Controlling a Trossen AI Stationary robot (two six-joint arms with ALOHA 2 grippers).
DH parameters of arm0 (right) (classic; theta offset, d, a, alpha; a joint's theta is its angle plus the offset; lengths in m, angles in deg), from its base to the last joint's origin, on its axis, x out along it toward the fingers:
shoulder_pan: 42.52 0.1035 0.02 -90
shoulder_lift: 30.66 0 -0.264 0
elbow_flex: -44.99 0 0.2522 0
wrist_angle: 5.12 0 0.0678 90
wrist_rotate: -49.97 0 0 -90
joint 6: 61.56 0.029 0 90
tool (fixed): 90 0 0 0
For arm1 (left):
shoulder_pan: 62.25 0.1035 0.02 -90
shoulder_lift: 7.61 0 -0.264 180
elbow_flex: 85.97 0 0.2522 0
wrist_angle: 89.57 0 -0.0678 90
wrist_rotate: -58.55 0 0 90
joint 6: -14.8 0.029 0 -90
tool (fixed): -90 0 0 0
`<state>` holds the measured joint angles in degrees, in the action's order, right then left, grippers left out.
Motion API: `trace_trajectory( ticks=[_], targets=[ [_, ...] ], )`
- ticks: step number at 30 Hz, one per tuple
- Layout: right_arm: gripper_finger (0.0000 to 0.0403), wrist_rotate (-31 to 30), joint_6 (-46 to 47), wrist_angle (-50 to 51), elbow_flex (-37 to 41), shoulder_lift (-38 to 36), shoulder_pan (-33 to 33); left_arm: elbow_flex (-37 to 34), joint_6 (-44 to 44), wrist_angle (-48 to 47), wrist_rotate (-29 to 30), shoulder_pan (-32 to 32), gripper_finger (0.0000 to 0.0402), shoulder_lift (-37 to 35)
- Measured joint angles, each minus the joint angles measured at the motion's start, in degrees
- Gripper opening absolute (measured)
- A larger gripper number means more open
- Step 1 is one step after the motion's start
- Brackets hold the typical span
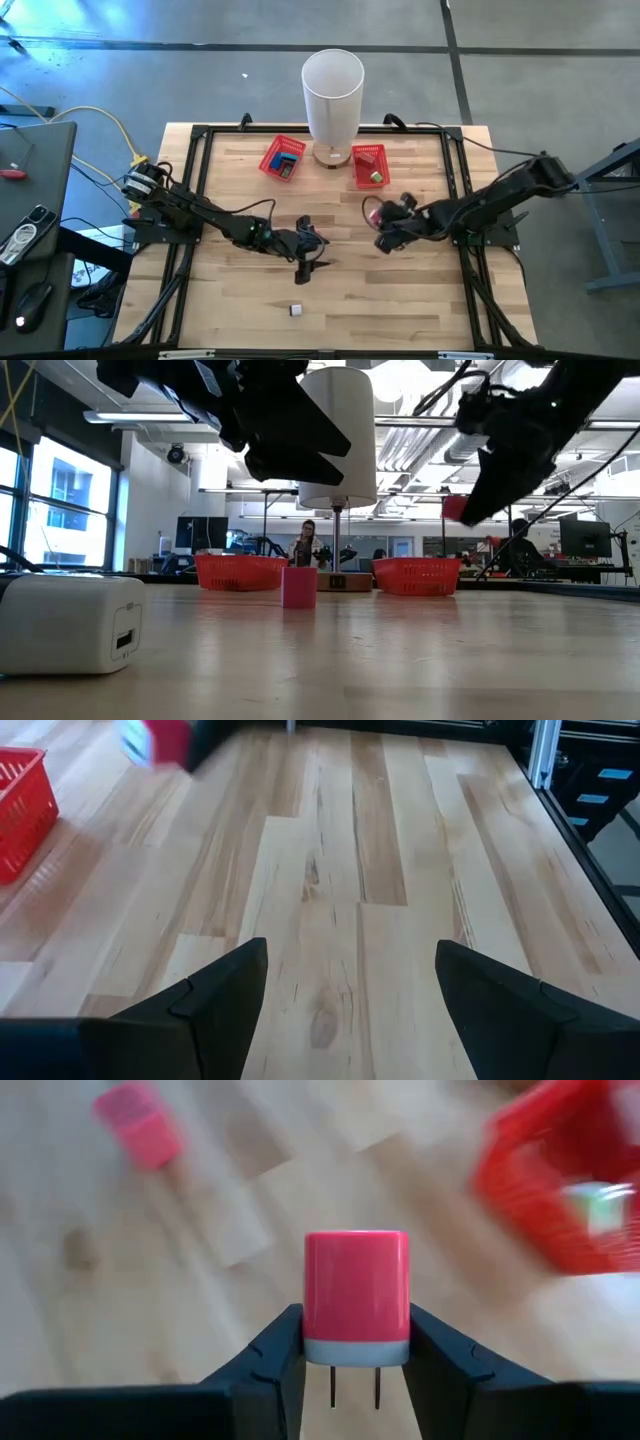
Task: Sort adapters and digital timers
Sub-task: Put the red charger adapter into the right red bin
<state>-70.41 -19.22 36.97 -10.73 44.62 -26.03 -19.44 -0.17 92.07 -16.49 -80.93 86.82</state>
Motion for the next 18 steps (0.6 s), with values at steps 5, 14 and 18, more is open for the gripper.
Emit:
trace_trajectory(
  ticks=[5, 14, 18],
  targets=[
    [0.0120, -3.54, 1.40, 4.63, 0.00, -5.16, -3.42, 0.00, -0.01, -0.16, 0.00, 0.00, 0.0282, 0.00],
    [0.0120, 0.54, -0.51, 5.58, -0.02, -5.94, -14.52, 0.00, -0.01, -0.39, 0.01, 0.02, 0.0282, 0.00],
    [0.0120, 1.17, -2.29, 5.38, -0.20, -5.39, -19.16, 0.00, -0.01, -0.39, 0.00, 0.02, 0.0282, 0.00]
  ],
)
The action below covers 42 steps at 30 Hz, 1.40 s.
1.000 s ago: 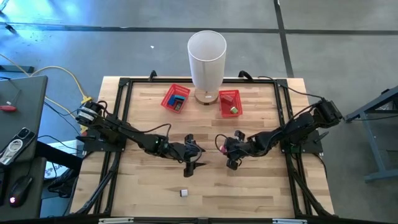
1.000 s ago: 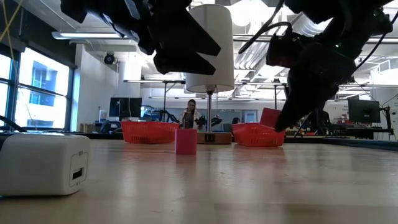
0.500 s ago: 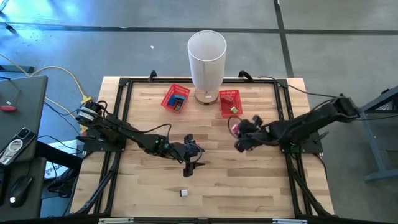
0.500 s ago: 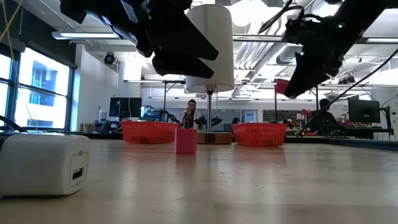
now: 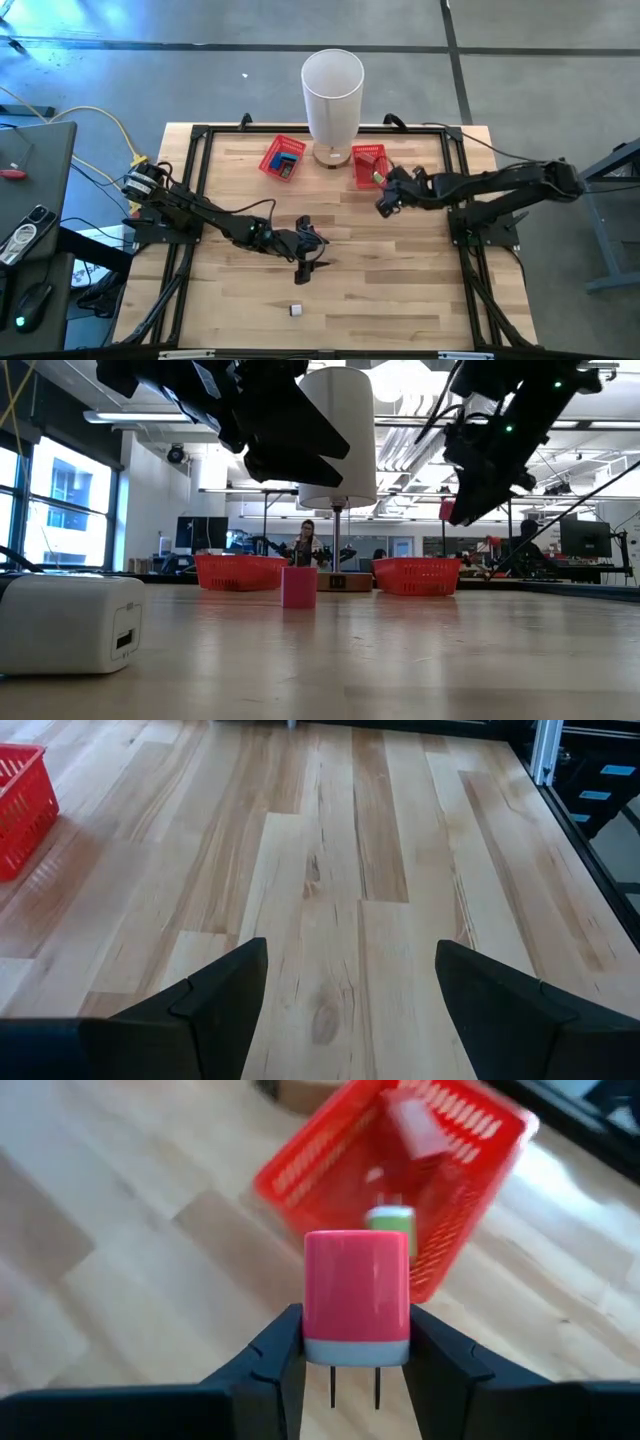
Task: Sort adapters and digital timers
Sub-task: Put the red charger adapter into the right red bin
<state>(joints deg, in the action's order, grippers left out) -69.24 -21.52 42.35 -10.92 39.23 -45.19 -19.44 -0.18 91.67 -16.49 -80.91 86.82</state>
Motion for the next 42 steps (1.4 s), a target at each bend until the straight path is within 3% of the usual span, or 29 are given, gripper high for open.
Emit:
trace_trajectory(
  ticks=[9, 18, 26, 36, 42],
  targets=[
    [0.0120, 4.26, -7.72, 0.12, -6.01, 2.36, -8.10, 0.00, -0.01, -0.04, 0.01, 0.00, 0.0282, 0.00],
    [0.0120, 8.35, -11.71, 0.17, -13.44, 13.42, -12.23, 0.00, -0.01, -0.10, 0.02, 0.00, 0.0282, 0.00],
    [0.0120, 8.33, -12.45, 0.27, -17.22, 22.82, -13.99, -0.02, -0.04, -2.11, 0.02, 0.00, 0.0282, 0.00],
    [0.0120, 11.10, -13.34, -0.09, -17.64, 28.04, -16.96, -0.02, -0.02, -3.28, 0.02, 0.00, 0.0282, 0.00],
    [0.0181, 11.26, -13.32, -0.49, -17.64, 28.04, -17.36, -0.02, -0.02, -3.28, 0.02, 0.00, 0.0282, 0.00]
  ],
)
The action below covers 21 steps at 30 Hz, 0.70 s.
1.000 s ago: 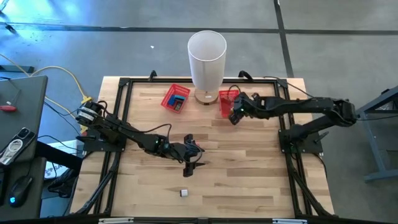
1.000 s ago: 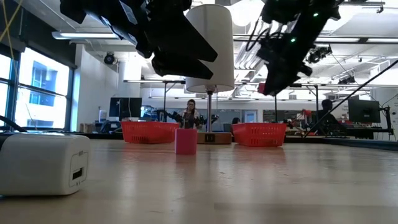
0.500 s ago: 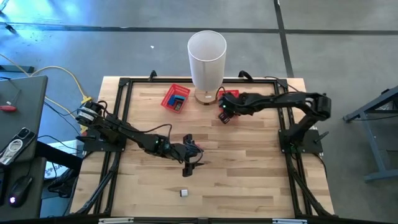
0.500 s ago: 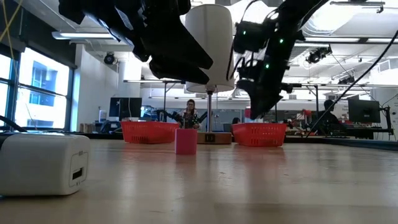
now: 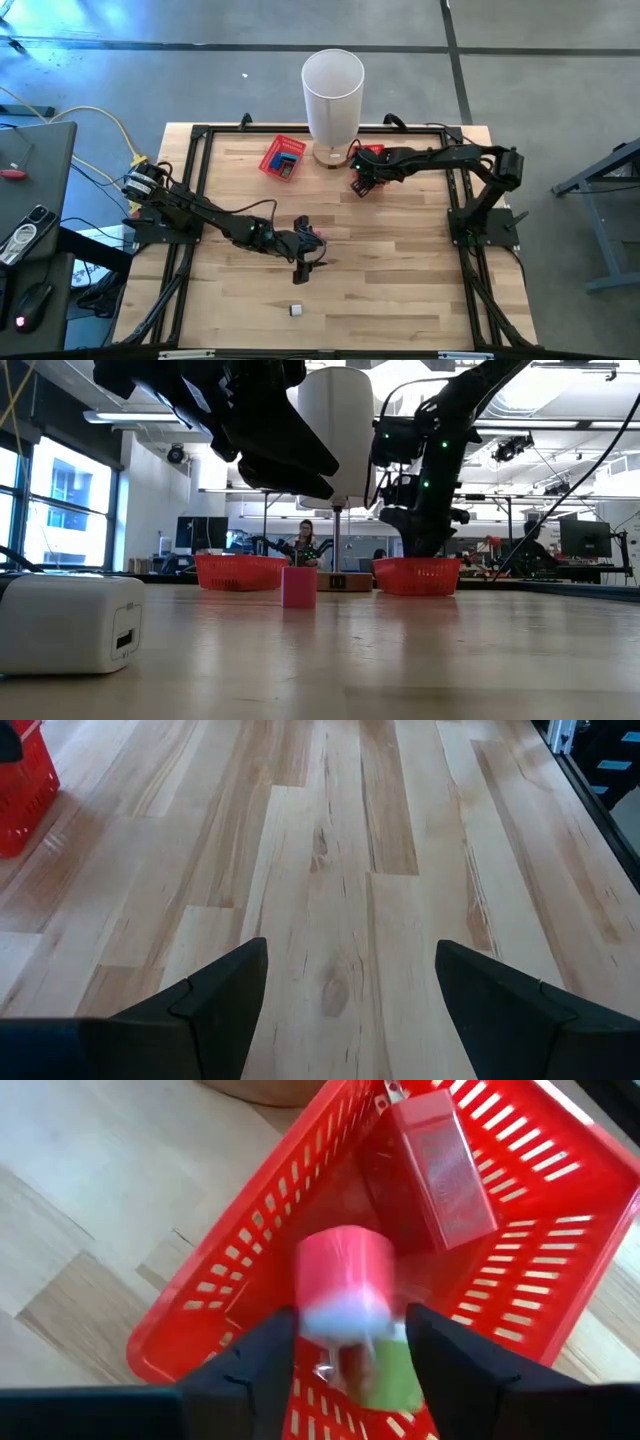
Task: Sort adapters and digital timers
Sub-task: Put the red charger adapter into the right red bin, then put the pink charger adapter into the right red bin
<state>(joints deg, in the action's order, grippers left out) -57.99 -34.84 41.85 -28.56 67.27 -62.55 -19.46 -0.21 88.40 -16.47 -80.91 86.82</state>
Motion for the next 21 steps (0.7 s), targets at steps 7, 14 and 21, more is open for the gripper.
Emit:
trace_trajectory(
  ticks=[7, 14, 21],
  targets=[
    [0.0189, 0.15, -0.23, -3.06, 0.00, -0.02, 0.28, 0.00, -0.71, 0.00, -0.02, 0.00, 0.0282, 0.00],
    [0.0188, 0.02, -4.29, -4.76, 0.00, -1.20, 0.28, 0.00, -1.98, -0.85, -0.02, 0.00, 0.0282, 0.00],
    [0.0188, 0.12, -4.36, -3.78, 0.00, -6.25, 1.19, 0.00, -2.55, -1.31, -0.13, 0.00, 0.0282, 0.00]
  ],
)
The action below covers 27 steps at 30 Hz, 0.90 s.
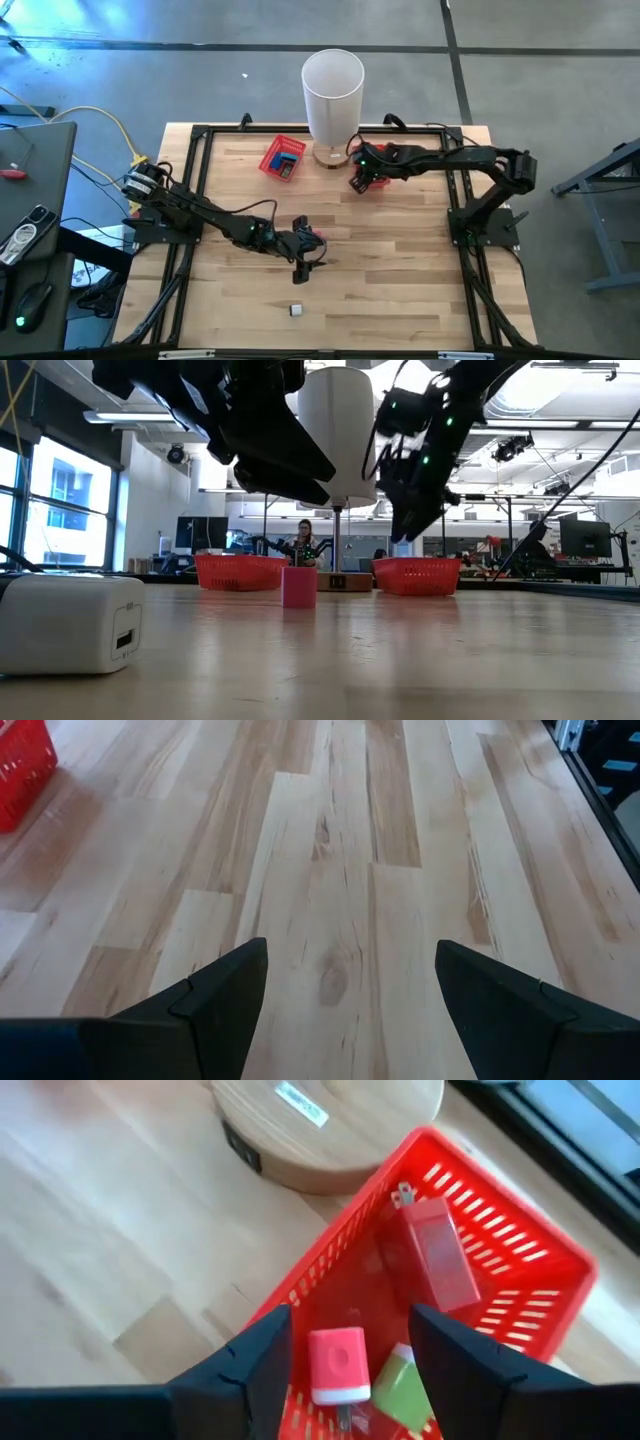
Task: Sort adapters and digital timers
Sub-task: Put the pink charger adapter into the right red bin
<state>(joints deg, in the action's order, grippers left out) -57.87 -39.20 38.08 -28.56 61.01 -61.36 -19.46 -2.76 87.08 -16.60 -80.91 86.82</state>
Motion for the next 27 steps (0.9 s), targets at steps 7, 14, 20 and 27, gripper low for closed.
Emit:
trace_trajectory(
  ticks=[7, 14, 20, 27],
  targets=[
    [0.0189, 5.05, 0.65, 2.32, 0.00, -6.20, 4.73, 0.00, -0.08, -0.54, -2.60, 0.00, 0.0282, 0.00],
    [0.0189, 11.29, 3.83, 5.17, 0.04, -9.32, 11.76, 0.00, -0.87, -2.10, -4.96, -0.04, 0.0282, 0.00],
    [0.0189, 14.50, 7.35, 9.11, 0.04, -9.51, 18.30, 0.00, -2.30, -3.10, -5.07, -1.06, 0.0282, 0.02],
    [0.0189, 14.85, 14.38, 17.75, 0.04, -9.53, 24.74, 0.00, -2.17, -6.52, -5.07, -1.81, 0.0282, 0.02]
  ],
)
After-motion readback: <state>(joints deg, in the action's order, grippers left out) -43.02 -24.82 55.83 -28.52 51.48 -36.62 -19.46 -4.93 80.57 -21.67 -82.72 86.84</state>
